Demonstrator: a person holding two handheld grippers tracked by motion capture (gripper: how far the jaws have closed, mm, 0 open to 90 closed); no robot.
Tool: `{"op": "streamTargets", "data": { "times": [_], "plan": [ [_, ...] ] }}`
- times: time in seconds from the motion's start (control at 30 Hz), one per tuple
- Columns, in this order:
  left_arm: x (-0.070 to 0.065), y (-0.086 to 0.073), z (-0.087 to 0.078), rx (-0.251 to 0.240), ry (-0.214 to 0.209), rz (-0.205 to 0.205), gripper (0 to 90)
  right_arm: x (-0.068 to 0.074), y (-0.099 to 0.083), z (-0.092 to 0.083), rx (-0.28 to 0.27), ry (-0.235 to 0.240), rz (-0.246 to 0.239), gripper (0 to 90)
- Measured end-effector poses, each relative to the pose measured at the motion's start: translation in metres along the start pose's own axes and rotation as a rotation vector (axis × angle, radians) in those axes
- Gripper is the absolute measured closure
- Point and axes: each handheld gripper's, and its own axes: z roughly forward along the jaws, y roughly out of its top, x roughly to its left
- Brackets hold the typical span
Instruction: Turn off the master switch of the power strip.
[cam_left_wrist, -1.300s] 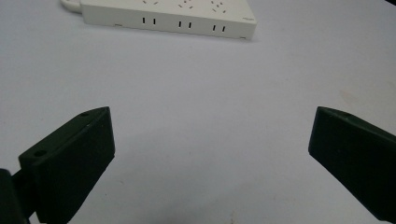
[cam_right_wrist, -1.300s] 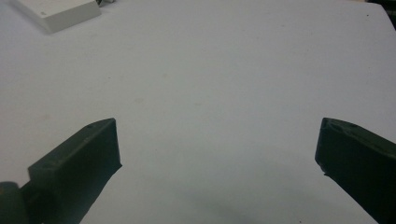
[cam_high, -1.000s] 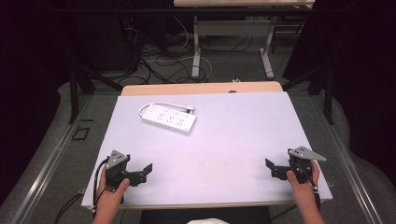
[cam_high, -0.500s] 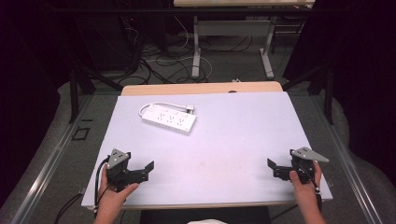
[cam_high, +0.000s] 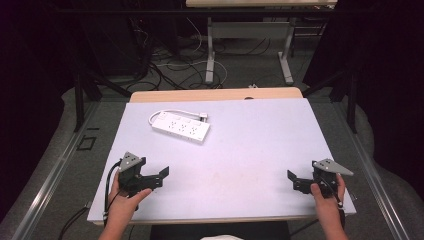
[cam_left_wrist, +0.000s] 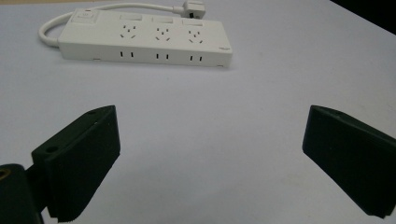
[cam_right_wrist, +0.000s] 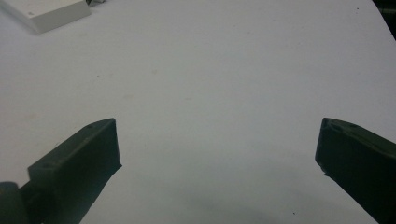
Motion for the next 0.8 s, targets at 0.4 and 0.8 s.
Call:
{"op": "streamTargets", "data": {
  "times": [0.4, 0.8],
  "plan": [
    [-0.001, 0.023, 0.003, -0.011, -0.004, 0.034, 4.3, 0.002, -0.001, 0.000, -0.004, 0.006, 0.004, 0.0],
    [0.005, 0.056, 0.006, -0.017, -0.017, 0.007, 5.4, 0.005, -0.001, 0.003, -0.001, 0.006, -0.009, 0.0]
  ]
}}
